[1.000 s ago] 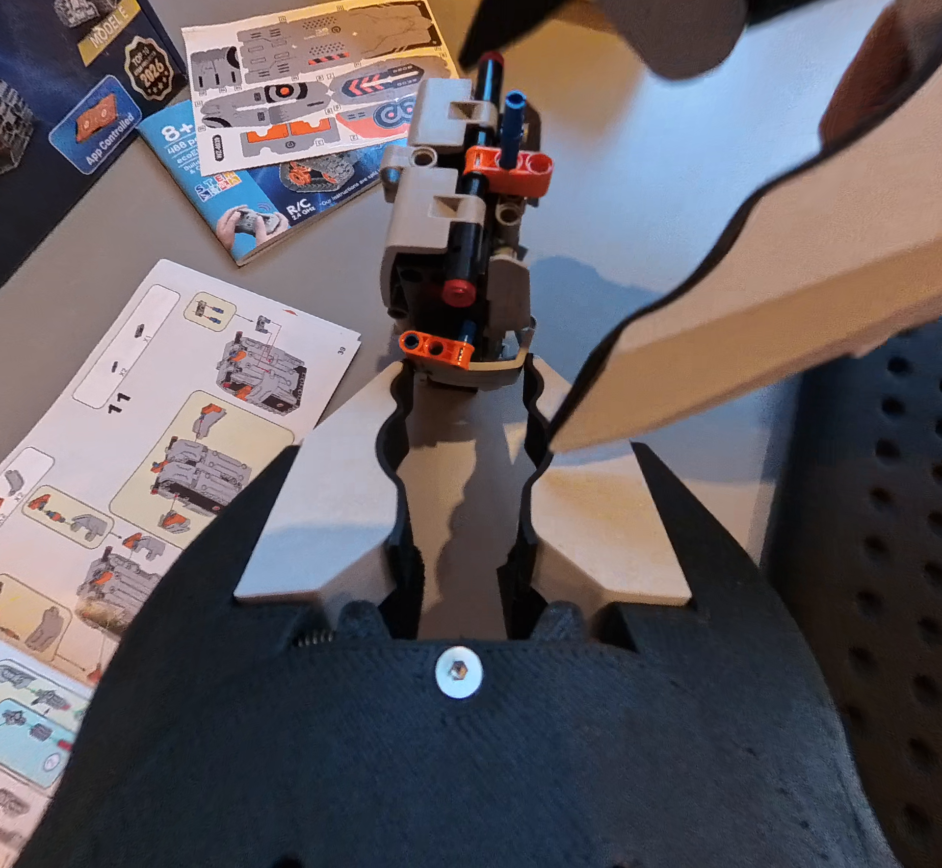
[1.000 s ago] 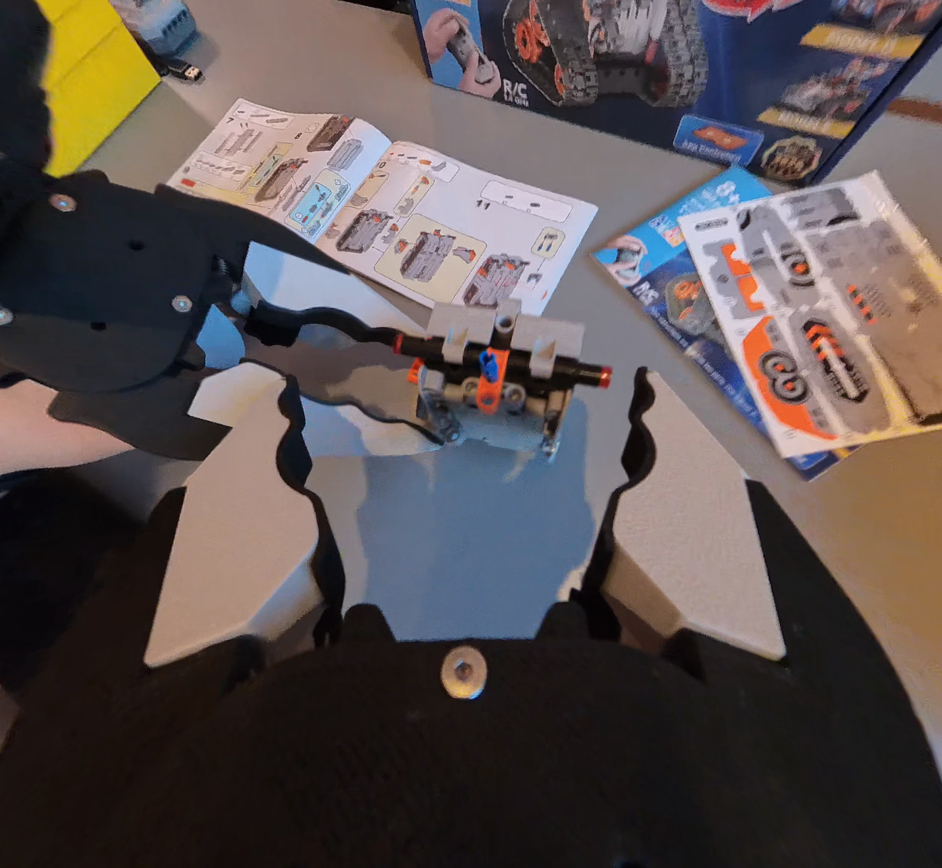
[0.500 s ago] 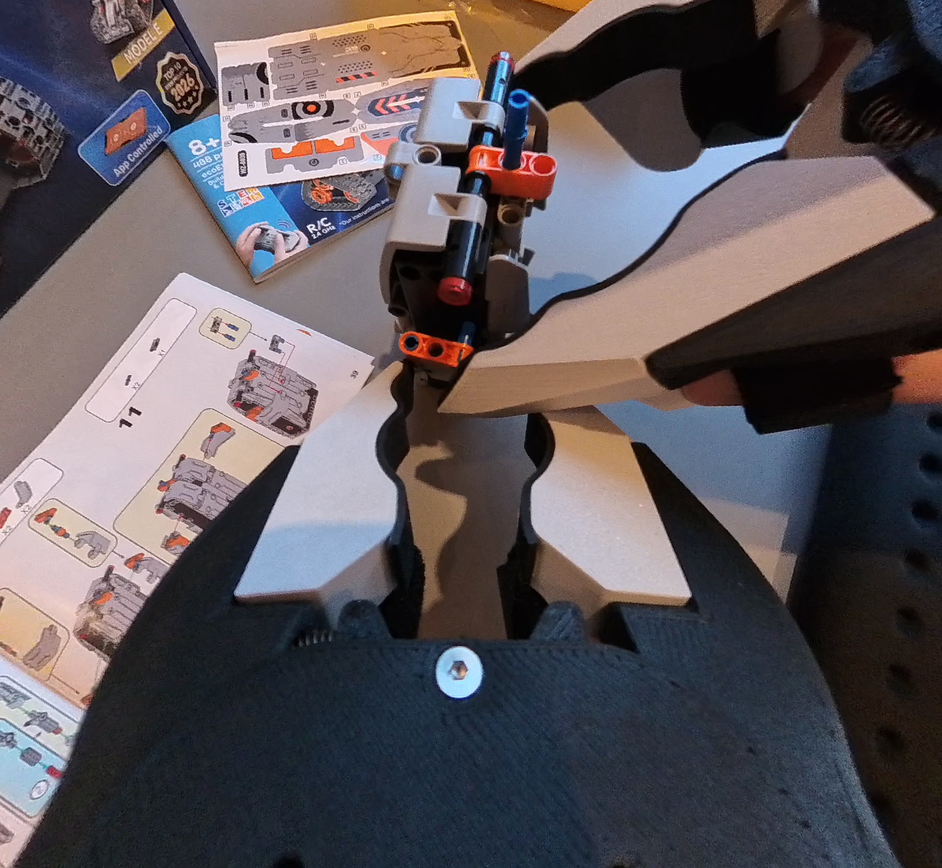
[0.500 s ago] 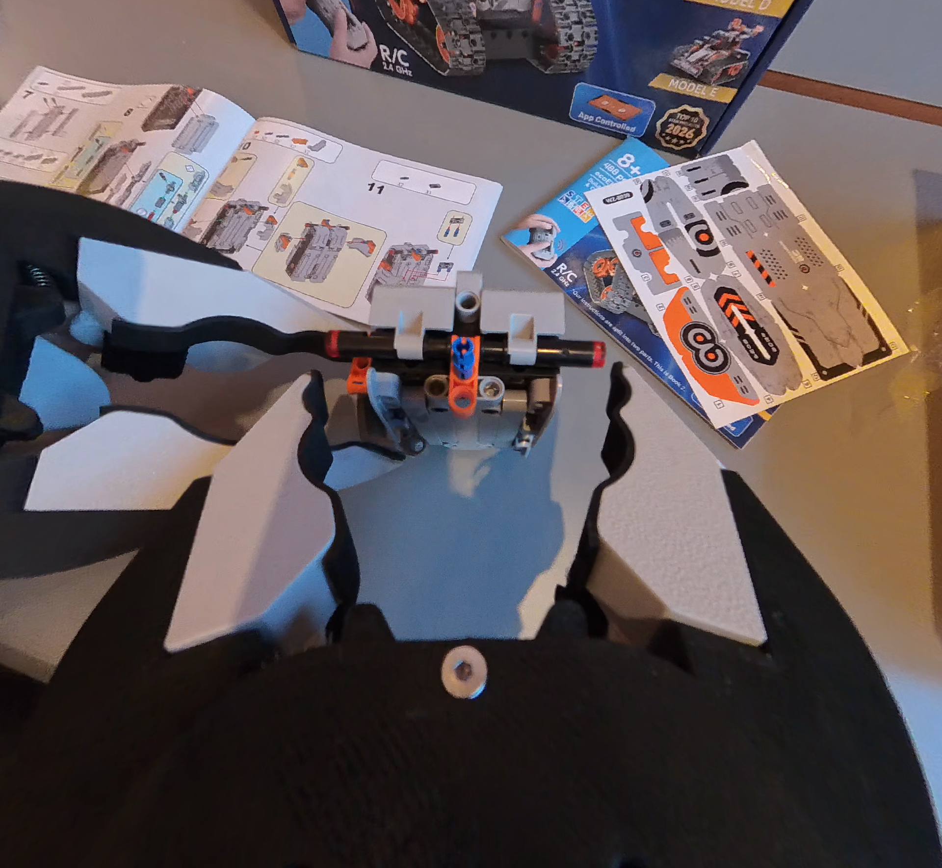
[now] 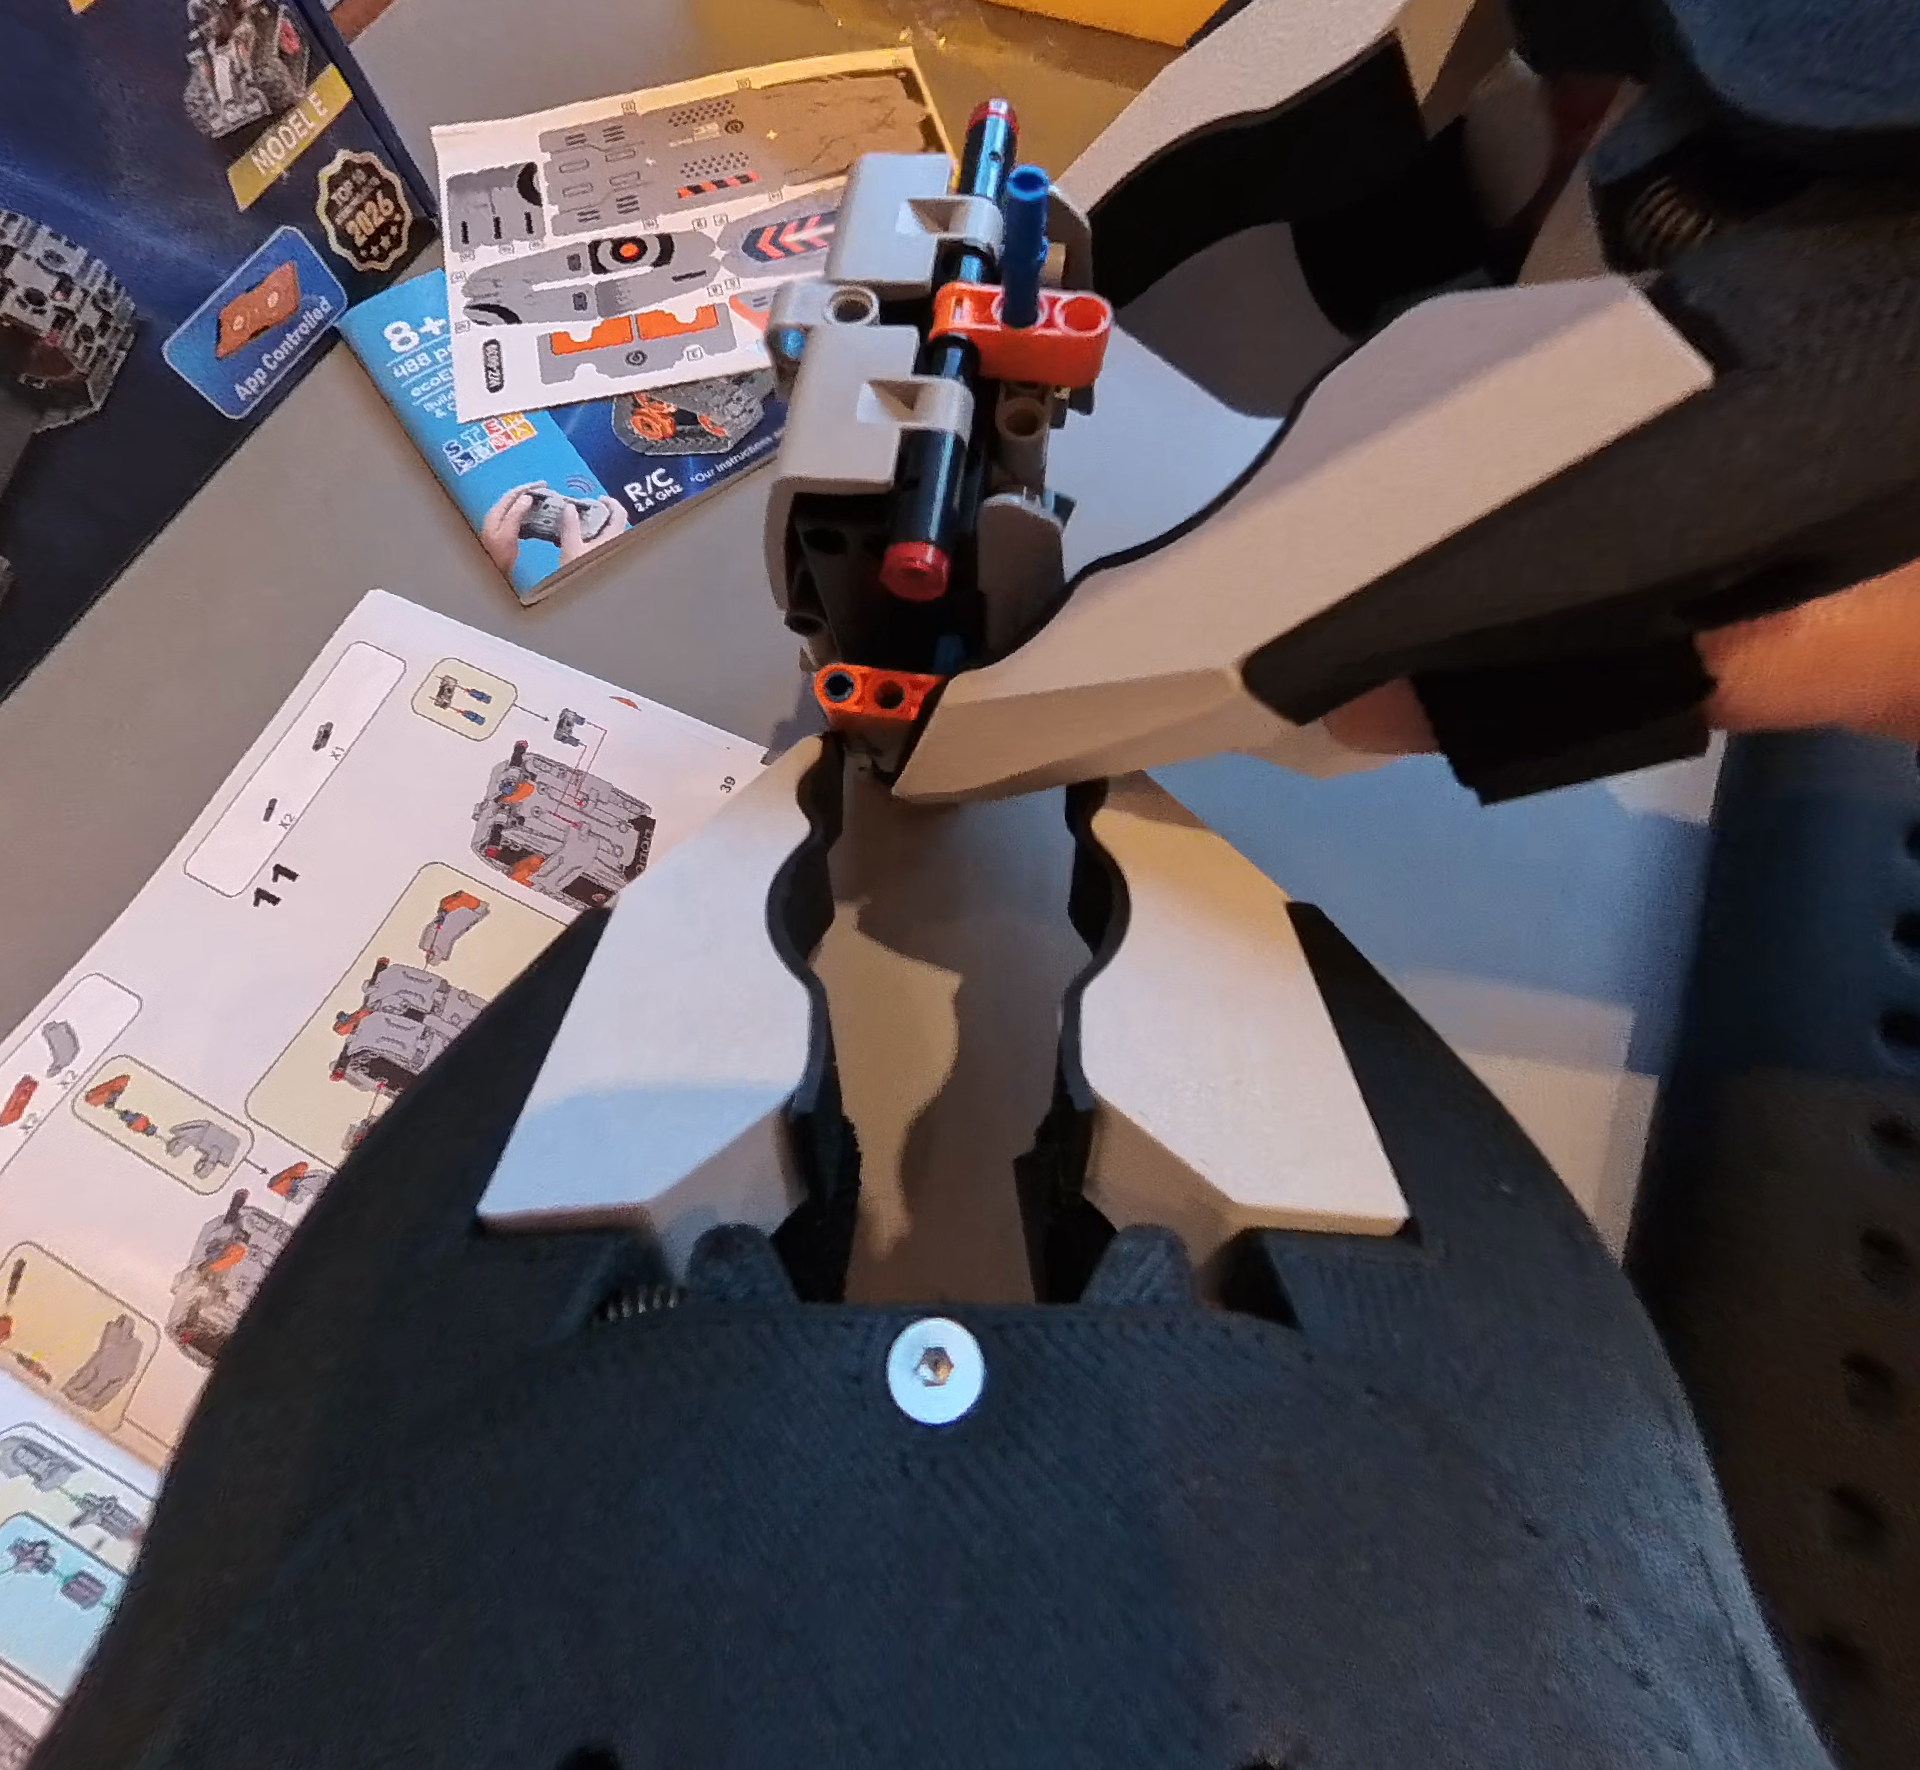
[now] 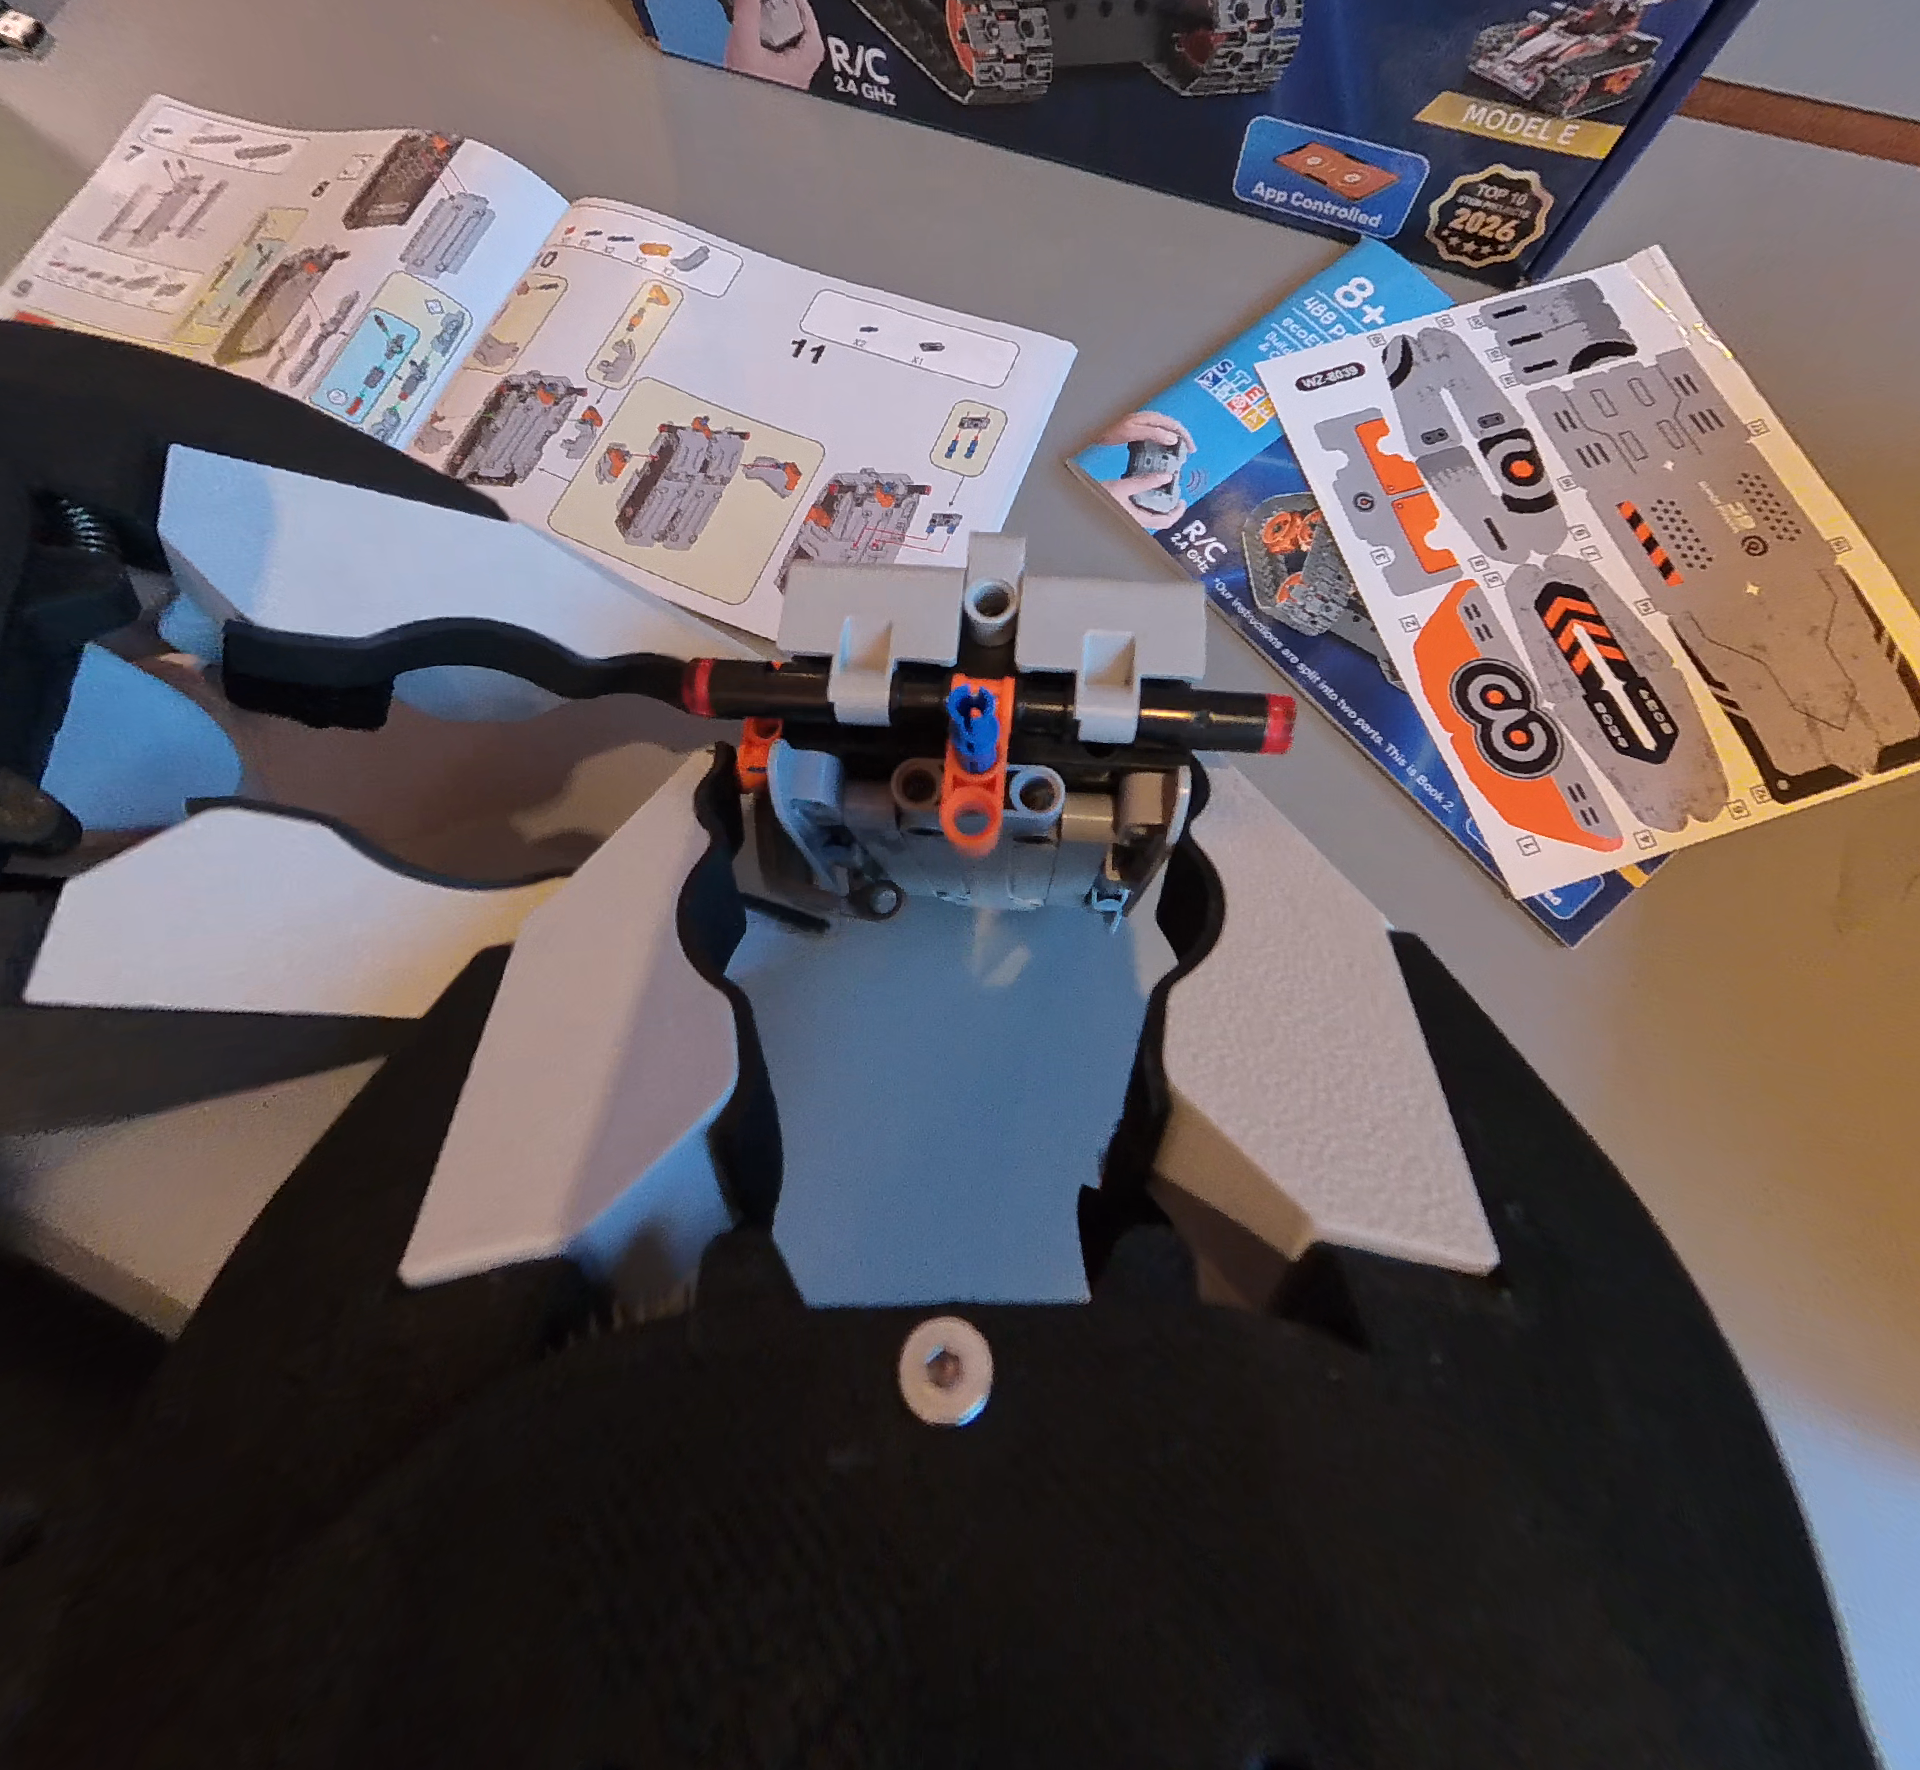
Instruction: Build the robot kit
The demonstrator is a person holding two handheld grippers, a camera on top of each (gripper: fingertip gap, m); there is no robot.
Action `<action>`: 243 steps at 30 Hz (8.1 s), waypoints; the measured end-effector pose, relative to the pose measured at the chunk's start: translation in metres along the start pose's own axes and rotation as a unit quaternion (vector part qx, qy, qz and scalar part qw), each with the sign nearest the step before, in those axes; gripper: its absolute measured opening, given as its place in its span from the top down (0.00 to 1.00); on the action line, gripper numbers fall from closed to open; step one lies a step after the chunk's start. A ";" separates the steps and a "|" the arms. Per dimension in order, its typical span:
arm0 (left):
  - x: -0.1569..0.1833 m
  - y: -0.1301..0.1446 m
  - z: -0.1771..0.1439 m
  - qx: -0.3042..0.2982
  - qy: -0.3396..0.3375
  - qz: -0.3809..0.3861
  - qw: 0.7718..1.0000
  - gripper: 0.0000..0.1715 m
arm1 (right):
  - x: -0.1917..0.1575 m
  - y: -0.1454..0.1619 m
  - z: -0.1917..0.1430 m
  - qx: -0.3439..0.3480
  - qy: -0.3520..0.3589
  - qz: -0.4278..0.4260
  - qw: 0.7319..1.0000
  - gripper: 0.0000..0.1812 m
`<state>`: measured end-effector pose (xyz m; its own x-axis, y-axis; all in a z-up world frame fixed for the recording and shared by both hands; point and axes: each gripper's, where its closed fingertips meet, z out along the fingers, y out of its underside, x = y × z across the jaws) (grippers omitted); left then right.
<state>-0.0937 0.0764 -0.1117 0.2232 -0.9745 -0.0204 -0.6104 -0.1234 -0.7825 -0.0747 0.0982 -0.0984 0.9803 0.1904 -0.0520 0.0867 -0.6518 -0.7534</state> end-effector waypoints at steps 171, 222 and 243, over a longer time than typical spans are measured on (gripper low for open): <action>0.071 0.029 -0.032 0.082 0.165 0.017 0.983 0.87 | -0.048 0.031 -0.047 0.140 -0.318 -0.158 0.924 0.56; 0.049 0.021 -0.028 0.114 0.191 0.126 0.967 0.79 | -0.046 0.031 -0.042 0.152 -0.297 -0.164 0.928 0.57; 0.049 0.009 -0.033 0.120 0.219 0.137 0.959 0.76 | -0.044 0.031 -0.042 0.164 -0.276 -0.155 0.934 0.57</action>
<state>-0.1136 0.0210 -0.0993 -0.2923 -0.9561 -0.0228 -0.3967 0.1429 -0.9068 -0.1081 0.0386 -0.0915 0.6685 0.7413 -0.0597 0.2034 -0.2595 -0.9441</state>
